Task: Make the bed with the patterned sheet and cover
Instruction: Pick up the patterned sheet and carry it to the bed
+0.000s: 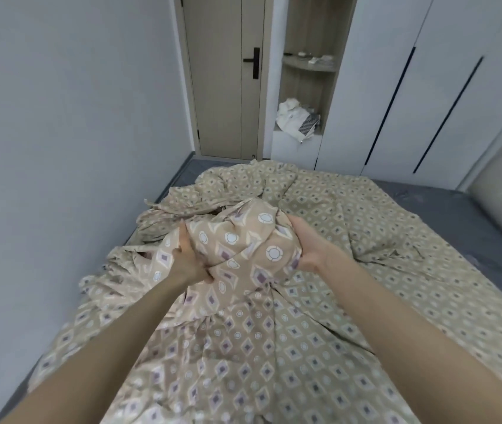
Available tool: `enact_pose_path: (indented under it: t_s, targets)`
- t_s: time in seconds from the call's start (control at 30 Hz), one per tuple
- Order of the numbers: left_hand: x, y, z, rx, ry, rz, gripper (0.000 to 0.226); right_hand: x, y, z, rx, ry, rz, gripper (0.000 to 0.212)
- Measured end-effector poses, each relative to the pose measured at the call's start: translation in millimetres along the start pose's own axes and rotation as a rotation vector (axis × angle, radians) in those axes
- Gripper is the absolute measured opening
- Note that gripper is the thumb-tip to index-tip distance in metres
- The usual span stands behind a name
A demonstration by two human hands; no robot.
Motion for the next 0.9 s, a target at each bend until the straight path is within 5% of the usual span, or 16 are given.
enact_pose_path:
  t_s: [0.23, 0.33, 0.43, 0.57, 0.73, 0.9]
  targets:
    - [-23, -43, 0, 0.032, 0.415, 0.056, 0.132, -4, -67, 13, 0.141, 0.122, -0.147, 0.044]
    - [-23, -49, 4, 0.001, 0.643, 0.024, 0.1, -5, -90, 5, 0.12, 0.175, -0.231, 0.044]
    - [-30, -55, 20, -0.022, 0.683, 0.132, 0.044, -6, -105, -14, 0.036, 0.237, -0.27, 0.047]
    - [-53, -65, 11, -0.269, 0.444, 0.13, 0.032, 3, -117, -51, -0.21, 0.385, -0.266, 0.04]
    - [-144, -84, -17, -0.322, -0.113, 0.265, 0.031, 23, -131, -102, -0.765, -0.037, -0.356, 0.03]
    - [-250, -120, -32, -0.167, -0.452, 0.442, 0.039, 29, -140, -43, -0.259, -0.582, -0.399, 0.089]
Point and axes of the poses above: each hand's wrist, its own y-axis towards the middle knuckle, its own z-axis out of the palm, x = y × z, the point moved 5 cm from there along y, towards the middle knuckle, and after that the axes turned 5 degrees about z, right-handed, at the moved point
